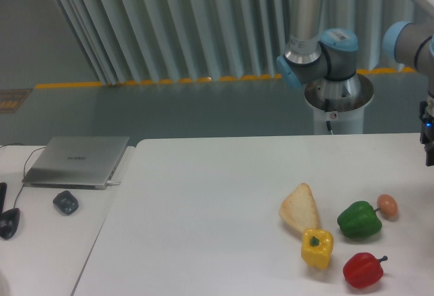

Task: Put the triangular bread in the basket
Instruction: 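Move the open gripper in from the side toward the bread slice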

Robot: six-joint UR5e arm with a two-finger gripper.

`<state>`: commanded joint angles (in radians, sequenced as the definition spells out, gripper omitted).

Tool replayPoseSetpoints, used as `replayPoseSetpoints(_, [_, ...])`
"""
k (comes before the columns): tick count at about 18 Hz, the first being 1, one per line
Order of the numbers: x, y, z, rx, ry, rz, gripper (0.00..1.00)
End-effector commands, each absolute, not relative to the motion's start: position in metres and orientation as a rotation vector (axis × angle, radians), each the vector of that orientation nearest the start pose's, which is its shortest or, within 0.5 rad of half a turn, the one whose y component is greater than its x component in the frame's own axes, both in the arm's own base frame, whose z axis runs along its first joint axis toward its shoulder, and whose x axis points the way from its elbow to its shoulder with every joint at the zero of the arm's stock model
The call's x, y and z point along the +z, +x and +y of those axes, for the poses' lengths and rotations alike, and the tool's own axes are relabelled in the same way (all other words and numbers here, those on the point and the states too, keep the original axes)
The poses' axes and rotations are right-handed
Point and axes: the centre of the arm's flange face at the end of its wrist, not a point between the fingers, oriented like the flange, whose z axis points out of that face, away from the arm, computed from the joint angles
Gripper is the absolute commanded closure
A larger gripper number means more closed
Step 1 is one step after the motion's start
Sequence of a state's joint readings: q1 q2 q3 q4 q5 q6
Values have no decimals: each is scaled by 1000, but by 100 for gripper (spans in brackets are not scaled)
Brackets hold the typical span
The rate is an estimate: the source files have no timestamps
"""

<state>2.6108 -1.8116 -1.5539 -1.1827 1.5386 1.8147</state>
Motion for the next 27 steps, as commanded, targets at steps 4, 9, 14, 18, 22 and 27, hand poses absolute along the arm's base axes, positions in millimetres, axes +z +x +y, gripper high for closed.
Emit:
replayPoseSetpoints(4, [406,-445,423,243,-2842,1160,0])
replayPoseSetpoints(9, [403,-442,426,230,-2825,1133,0])
replayPoseSetpoints(14, [404,-445,425,213,-2871,947,0])
replayPoseSetpoints(18, [383,-439,419,161,-2889,914,0])
replayPoseSetpoints(22, [382,-438,422,183,-2888,902,0])
replayPoseSetpoints(27, [382,-423,439,166,-2905,715,0])
